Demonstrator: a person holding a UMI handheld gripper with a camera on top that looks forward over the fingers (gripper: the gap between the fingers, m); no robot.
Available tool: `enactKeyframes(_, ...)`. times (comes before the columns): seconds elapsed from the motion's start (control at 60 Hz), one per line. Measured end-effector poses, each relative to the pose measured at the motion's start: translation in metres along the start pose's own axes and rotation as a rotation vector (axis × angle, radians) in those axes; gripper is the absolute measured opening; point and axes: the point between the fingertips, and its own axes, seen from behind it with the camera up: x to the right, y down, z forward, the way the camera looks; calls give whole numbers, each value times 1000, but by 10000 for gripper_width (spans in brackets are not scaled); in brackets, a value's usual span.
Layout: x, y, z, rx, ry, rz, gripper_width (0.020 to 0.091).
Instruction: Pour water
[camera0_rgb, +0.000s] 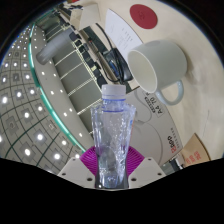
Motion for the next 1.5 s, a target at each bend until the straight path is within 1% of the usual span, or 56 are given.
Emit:
enactKeyframes(0.133,19,-16,15,4,3,145,323)
enactKeyframes(0.3,23,-11,14,-31,52,94,325)
enactKeyframes(0.4,17,-5,12,-63,89,-56,324)
enactKeyframes(0.5,-2,-3,3,-99,122,-299,325)
enactKeyframes(0.617,-24,-15,6,-107,177,-663,326)
enactKeyframes(0.733,-68,-43,-7,-74,192,-1003,325)
enactKeyframes(0.8,-95,-70,-18,-40,202,-1214,328)
enactKeyframes(0.933,-123,-129,-41,43,278,-1605,326)
enactKeyframes(1.05,-120,-177,-56,88,383,-1838,327)
enactKeyframes(1.083,-114,-190,-59,91,410,-1882,328)
enactKeyframes(1.1,-107,-203,-63,91,419,-1904,327)
enactKeyframes(1.183,-91,-223,-67,77,476,-1965,327)
enactKeyframes(1.217,-74,-240,-66,63,495,-1983,328)
enactKeyframes(1.4,-19,-278,-71,6,601,-2017,327)
enactKeyframes(1.483,-5,-288,-73,10,618,-2005,331)
enactKeyframes(1.5,-5,-288,-76,19,605,-2006,335)
